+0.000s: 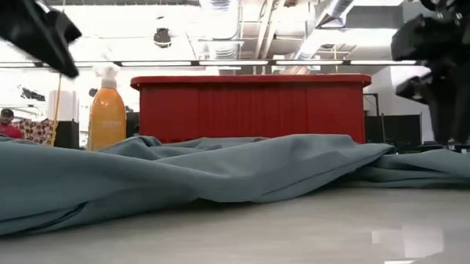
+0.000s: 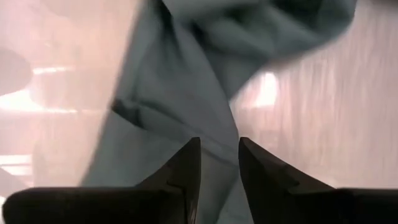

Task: Fold Laundry from Bin
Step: Fold the gray pants

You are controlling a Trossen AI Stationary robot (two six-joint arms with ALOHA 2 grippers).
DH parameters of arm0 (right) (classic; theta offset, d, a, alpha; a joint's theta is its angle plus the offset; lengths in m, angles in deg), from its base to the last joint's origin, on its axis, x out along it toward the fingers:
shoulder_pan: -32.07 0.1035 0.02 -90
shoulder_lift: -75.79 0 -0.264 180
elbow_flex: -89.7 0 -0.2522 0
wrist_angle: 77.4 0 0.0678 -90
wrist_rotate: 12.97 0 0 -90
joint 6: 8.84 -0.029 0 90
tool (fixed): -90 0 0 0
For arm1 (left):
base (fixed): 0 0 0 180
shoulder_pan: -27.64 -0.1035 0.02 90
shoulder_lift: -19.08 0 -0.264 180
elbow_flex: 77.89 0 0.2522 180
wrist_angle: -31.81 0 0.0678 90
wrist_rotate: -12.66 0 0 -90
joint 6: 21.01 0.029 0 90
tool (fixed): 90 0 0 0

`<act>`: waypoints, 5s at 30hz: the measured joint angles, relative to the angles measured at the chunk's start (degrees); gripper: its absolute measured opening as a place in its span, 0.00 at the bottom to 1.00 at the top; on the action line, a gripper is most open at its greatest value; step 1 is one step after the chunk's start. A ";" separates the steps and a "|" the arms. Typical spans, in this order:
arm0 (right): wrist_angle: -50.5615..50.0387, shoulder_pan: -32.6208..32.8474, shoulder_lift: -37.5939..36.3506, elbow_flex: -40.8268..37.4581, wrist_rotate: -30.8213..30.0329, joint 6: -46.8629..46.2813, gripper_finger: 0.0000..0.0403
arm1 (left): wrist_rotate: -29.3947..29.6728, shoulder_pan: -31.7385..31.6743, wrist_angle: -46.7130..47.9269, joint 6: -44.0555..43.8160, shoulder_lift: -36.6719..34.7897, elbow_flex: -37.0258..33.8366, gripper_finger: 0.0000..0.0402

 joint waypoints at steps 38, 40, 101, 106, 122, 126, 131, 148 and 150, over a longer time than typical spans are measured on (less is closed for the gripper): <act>-35.13 -6.08 5.36 27.68 -32.21 1.07 0.02 | -28.09 1.17 -12.23 -13.80 7.32 -14.70 0.31; -38.77 -6.06 4.57 32.97 -35.87 4.67 0.02 | -29.59 1.55 -11.72 -14.63 7.12 -14.69 0.31; -54.91 -57.90 -14.40 38.15 -15.31 -1.65 0.02 | -34.13 6.17 -11.27 -16.24 4.37 -14.84 0.31; -54.97 -69.14 -10.99 38.16 -22.35 10.09 0.02 | -36.69 5.80 -11.22 -15.81 4.37 -14.82 0.31; -55.16 -85.93 -3.07 22.35 -13.45 23.74 0.02 | -31.01 2.54 -16.95 -15.12 4.37 -14.83 0.31; -54.94 -86.30 -3.78 18.89 -13.42 25.96 0.05 | -31.37 2.33 -16.73 -14.66 4.35 -14.79 0.31; -54.92 -86.31 -4.72 18.55 -13.46 26.96 0.18 | -32.99 1.26 -16.67 -14.72 4.35 -14.78 0.31; -54.82 -84.04 -5.19 36.63 -9.08 29.56 0.46 | -32.88 -2.83 -14.80 -17.85 -3.75 -14.78 0.31; -54.70 -82.57 -5.94 37.89 -3.33 29.66 0.45 | -29.34 -3.22 -14.94 -17.06 -6.88 -14.78 0.31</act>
